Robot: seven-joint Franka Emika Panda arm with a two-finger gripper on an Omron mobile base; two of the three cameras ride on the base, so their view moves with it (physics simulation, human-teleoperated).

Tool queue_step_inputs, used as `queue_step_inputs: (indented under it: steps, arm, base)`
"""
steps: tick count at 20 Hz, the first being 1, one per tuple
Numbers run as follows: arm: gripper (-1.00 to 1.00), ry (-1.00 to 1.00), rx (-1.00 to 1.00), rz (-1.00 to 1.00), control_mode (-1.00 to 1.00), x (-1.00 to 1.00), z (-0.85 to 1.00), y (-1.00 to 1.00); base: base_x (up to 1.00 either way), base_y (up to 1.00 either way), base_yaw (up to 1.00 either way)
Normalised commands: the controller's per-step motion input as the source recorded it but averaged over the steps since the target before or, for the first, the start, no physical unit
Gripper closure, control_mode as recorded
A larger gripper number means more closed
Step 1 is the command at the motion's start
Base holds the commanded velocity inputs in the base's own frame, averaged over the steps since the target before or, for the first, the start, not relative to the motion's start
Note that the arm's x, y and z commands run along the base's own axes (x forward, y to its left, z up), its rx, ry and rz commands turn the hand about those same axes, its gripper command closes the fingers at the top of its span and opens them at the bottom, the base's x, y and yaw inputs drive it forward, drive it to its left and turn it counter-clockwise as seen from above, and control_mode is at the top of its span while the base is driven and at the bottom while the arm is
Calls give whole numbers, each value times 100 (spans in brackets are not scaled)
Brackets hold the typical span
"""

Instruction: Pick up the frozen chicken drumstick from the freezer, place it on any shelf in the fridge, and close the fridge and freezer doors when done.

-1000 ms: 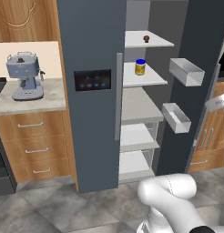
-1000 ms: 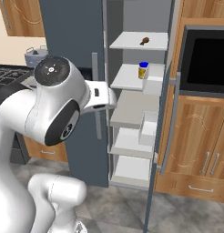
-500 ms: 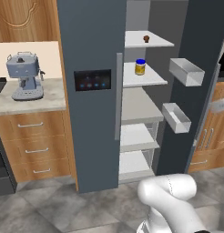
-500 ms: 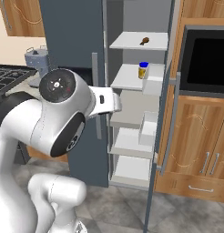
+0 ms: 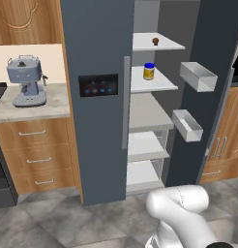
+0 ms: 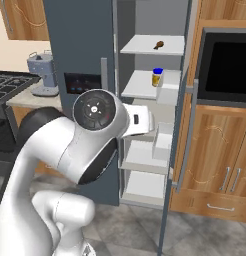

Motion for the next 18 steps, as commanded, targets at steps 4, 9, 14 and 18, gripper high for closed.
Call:
queue_step_inputs:
  steps: [4, 9, 14, 18]
  arm:
    - [-100, 0, 3, 0, -100, -3, 0, -57]
    - [-100, -1, 2, 0, -100, -21, 0, -52]
    - [-100, 0, 2, -1, -100, -2, 0, -23]
    - [-100, -2, 2, 0, -100, -4, 0, -24]
  base:
    - [0, 0, 0]
    - [0, 0, 0]
    - [0, 0, 0]
    - [0, 0, 0]
